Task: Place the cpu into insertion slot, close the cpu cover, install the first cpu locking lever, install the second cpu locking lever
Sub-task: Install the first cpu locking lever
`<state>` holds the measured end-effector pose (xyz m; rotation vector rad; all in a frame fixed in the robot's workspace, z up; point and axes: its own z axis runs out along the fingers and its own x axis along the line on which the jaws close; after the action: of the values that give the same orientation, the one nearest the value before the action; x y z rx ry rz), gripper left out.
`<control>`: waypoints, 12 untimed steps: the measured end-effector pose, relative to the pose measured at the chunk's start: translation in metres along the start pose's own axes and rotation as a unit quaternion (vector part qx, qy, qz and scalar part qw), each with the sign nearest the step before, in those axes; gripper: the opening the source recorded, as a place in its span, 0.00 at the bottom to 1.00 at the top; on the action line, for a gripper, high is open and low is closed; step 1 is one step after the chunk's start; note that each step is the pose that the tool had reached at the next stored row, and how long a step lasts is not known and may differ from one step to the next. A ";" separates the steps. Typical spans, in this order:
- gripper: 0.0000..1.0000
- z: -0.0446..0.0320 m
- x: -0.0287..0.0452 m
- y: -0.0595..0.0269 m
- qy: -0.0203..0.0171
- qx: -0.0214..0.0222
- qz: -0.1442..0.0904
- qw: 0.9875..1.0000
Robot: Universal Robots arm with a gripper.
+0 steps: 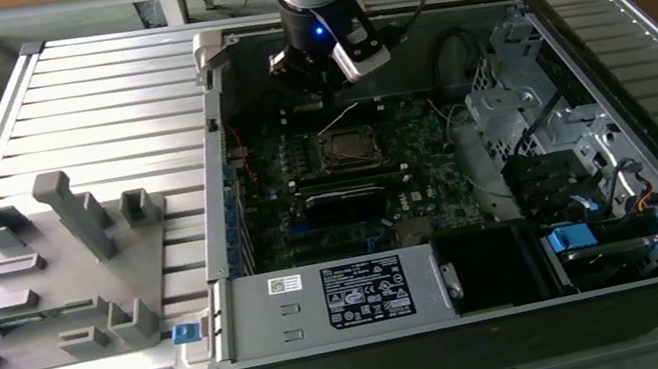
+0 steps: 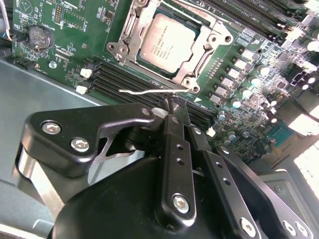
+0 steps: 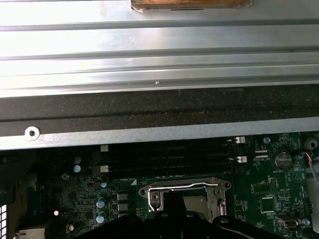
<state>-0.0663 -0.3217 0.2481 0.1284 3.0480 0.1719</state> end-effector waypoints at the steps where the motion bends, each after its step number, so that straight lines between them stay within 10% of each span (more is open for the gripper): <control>1: 0.11 0.0004 0.0000 0.0000 0.000 0.000 0.000 1.000; 7: 0.11 0.0028 -0.0040 0.0000 0.000 -0.002 0.000 1.000; 12: 0.11 0.0038 -0.0050 0.0000 0.001 -0.018 0.002 1.000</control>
<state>-0.0610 -0.3218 0.2447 0.1309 3.0458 0.2287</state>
